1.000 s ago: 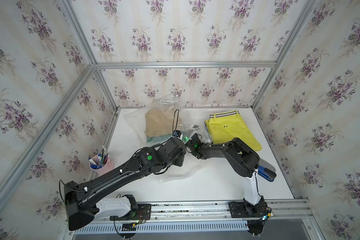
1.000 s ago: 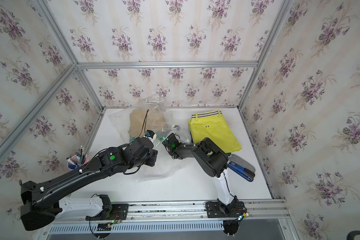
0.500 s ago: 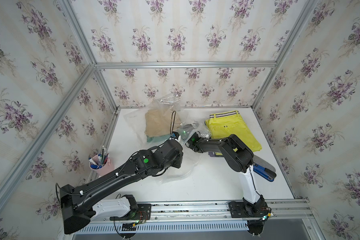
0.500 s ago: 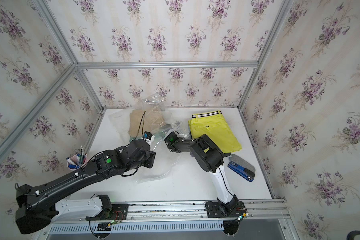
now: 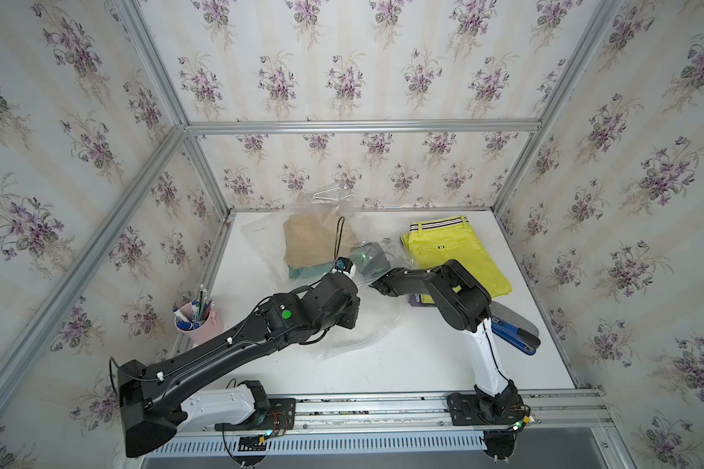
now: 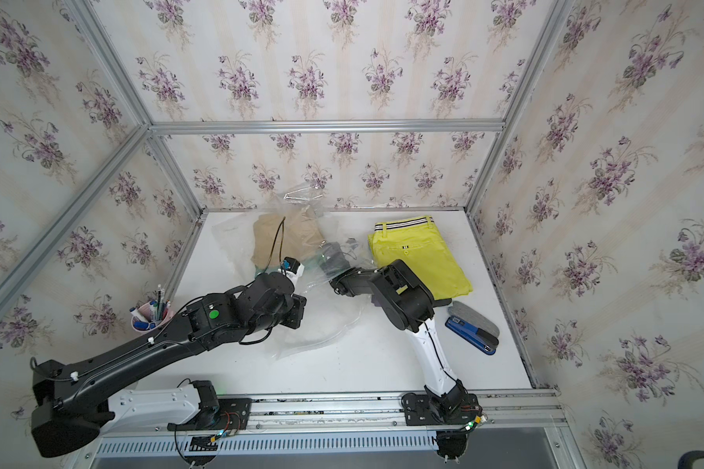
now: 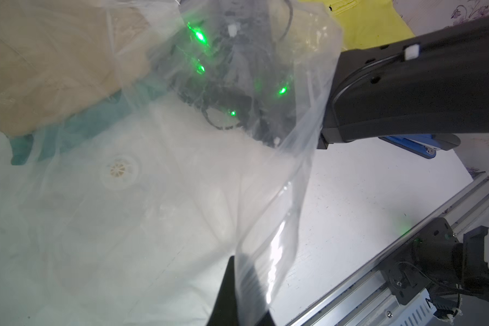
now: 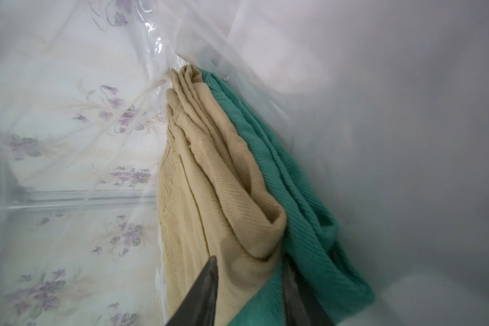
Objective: Take the trousers out of the vacuum bag
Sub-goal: Take out the trousers from the vacuum bag.
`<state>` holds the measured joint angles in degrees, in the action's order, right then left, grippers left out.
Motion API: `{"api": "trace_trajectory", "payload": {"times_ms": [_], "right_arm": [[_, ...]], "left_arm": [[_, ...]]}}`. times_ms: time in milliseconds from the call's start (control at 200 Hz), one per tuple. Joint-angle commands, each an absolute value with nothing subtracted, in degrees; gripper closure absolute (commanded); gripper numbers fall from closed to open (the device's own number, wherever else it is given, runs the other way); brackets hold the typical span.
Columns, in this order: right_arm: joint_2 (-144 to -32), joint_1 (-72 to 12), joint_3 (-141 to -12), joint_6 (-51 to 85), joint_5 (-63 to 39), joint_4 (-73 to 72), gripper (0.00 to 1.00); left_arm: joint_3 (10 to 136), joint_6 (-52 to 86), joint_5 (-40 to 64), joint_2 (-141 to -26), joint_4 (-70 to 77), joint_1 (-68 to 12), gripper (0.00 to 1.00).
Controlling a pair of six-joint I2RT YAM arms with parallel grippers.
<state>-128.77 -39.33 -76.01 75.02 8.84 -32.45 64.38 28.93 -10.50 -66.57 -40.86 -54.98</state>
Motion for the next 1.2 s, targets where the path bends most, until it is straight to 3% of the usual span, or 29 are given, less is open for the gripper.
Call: {"api": "trace_trajectory", "payload": {"times_ms": [0,395,989,1084,1194], "right_arm": [[-129.3,-38.6,-75.7,75.5,7.4,-37.6,0.62],[-130.7,-37.6,-75.0,76.0,2.8,-44.9,0.60],[-133.4,-37.5,-83.9,76.6,8.9,-27.0,0.52],[-134.5,-37.3,-85.2,76.6,8.2,-27.2,0.55],[-135.1,-37.1,-85.9,75.7,6.7,-29.2,0.67]], "left_arm": [[64.5,28.6,-10.5,-67.0,-41.4,-55.0,1.00],[64.6,28.7,-10.8,-68.1,-41.1,-55.0,1.00],[64.4,29.0,-11.7,-68.2,-41.4,-55.0,1.00],[64.3,29.1,-12.0,-68.1,-41.5,-55.0,1.00],[64.1,29.2,-12.9,-68.0,-41.7,-55.0,1.00]]}}
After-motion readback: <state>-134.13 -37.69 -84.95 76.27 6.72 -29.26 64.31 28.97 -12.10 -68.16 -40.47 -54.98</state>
